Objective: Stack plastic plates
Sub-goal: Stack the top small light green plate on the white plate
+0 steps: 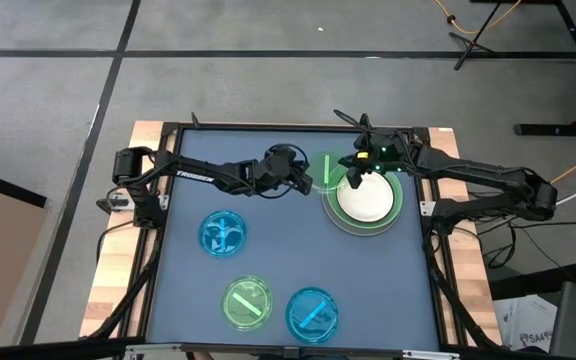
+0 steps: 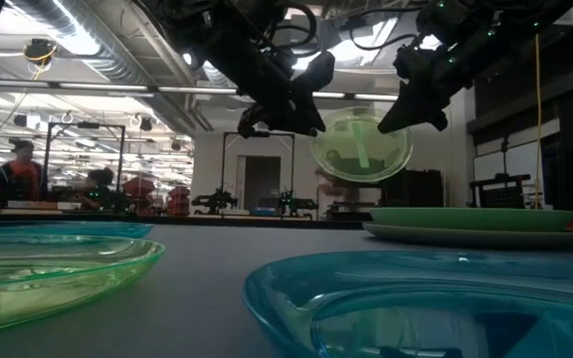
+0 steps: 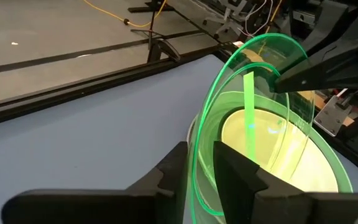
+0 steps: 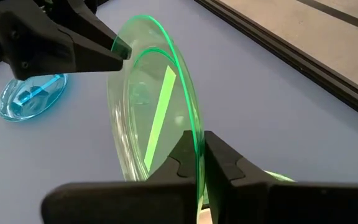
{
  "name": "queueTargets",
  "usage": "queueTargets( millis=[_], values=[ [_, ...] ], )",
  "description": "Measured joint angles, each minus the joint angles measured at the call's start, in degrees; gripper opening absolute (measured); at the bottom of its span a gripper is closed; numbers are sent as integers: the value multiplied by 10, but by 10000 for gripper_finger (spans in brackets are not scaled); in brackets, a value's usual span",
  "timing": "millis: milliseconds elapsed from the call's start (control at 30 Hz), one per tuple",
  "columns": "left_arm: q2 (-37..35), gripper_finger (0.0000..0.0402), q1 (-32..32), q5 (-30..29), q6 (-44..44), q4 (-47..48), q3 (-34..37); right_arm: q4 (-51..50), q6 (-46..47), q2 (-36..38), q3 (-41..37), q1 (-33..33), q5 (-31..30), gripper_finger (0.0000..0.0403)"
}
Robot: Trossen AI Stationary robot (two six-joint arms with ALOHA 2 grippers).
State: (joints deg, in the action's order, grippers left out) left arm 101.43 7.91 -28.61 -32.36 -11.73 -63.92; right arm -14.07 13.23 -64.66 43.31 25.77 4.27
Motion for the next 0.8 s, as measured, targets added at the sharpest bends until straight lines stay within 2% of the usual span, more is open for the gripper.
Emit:
queueTargets(
  millis=[300, 567, 800],
  values=[
    [0, 70, -6, -1, 0, 7, 0, -83, -2, 26, 0, 70, 72, 0],
    [0, 70, -6, -2, 0, 7, 0, -196, -38, 66, 0, 151, 164, 0],
    [0, 70, -6, -2, 0, 7, 0, -304, -88, 76, 0, 204, 179, 0]
  ],
)
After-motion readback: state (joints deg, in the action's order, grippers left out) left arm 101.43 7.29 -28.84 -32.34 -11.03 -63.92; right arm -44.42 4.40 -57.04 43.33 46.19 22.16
